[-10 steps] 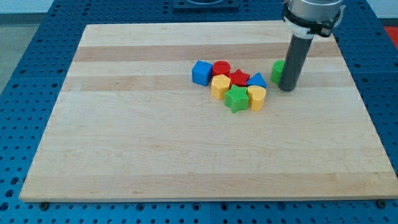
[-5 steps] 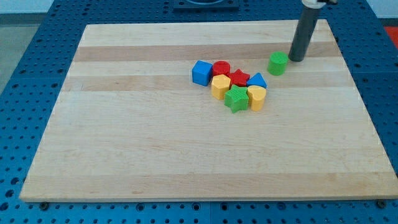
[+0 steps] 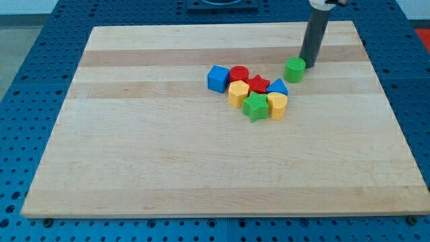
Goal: Slide the green circle to the group of blocks
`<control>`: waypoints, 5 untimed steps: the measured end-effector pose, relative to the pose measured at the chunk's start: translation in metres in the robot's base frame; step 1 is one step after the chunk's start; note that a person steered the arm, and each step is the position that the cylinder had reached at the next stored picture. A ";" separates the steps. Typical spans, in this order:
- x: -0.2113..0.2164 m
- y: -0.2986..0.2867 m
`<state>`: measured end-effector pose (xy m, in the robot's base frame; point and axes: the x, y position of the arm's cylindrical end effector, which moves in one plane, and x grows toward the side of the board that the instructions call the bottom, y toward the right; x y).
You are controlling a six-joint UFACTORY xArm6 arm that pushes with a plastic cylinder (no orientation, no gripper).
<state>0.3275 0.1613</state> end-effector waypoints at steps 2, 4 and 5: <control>0.008 -0.018; 0.012 -0.031; 0.013 -0.037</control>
<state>0.3405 0.1241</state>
